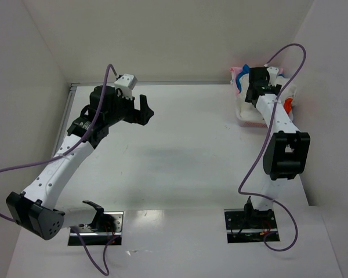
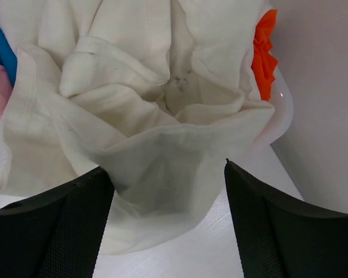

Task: Fold and stack the t-shirts
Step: Grab crumpled tshirt from bin with the right arm

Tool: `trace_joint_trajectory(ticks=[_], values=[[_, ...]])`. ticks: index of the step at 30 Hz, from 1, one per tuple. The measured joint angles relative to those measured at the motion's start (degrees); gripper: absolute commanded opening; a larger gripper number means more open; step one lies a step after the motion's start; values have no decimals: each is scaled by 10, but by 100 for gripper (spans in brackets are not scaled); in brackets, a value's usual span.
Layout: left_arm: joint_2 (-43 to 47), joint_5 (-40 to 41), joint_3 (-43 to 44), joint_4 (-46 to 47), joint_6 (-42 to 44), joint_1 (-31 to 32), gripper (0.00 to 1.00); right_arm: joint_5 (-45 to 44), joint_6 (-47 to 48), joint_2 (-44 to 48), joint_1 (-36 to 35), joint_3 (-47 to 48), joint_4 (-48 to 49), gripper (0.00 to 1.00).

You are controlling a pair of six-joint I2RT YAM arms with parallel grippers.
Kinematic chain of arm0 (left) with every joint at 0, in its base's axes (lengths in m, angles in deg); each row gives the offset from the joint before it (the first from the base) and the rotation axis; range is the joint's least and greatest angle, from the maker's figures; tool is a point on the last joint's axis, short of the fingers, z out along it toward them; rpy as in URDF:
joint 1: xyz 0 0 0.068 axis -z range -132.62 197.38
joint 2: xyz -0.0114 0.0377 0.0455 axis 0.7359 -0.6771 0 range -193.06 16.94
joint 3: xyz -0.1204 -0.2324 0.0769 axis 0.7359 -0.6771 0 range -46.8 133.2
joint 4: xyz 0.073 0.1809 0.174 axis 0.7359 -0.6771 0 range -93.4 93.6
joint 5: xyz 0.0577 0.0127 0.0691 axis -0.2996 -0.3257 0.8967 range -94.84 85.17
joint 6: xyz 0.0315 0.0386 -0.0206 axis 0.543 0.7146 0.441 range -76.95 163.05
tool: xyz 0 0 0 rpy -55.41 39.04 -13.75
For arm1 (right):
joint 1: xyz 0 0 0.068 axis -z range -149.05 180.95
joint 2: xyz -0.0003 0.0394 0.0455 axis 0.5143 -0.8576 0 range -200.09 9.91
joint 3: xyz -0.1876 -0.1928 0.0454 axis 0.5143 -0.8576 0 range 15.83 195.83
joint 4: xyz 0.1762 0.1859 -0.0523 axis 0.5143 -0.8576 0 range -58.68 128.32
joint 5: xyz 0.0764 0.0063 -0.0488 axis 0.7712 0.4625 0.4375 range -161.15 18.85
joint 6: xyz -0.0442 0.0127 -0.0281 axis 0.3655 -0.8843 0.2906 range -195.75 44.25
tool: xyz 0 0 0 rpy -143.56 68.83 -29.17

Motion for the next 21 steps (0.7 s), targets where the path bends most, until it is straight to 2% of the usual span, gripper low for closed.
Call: trace_joint_trajectory(ticks=[1,2,4,5,6,8,9,11,16,21], values=[[-3,0,0,0,-1,0,100,-2,3,-2,-1,-1,4,68],[-7,0,0,-1,-2,0,100,-2,6,-4,-1,-4,10,49],[-12,0,0,-3,-3,0,100,0,11,-11,-1,-10,20,29],[-13,0,0,-3,-3,0,100,4,10,-15,-1,-13,24,15],[-13,0,0,-3,-3,0,100,8,11,-18,-1,-17,27,11],[-13,0,0,-3,-3,0,100,17,8,-23,-1,-19,31,10],[-13,0,0,-3,-3,0,100,22,8,-24,-1,-19,32,5],[-13,0,0,-3,-3,0,100,29,6,-21,-1,-19,34,1],[-33,-16,3,-2,-2,0,100,51,6,-13,-12,8,31,1],[-92,-87,20,-3,9,0,100,122,-3,35,-40,66,31,0]])
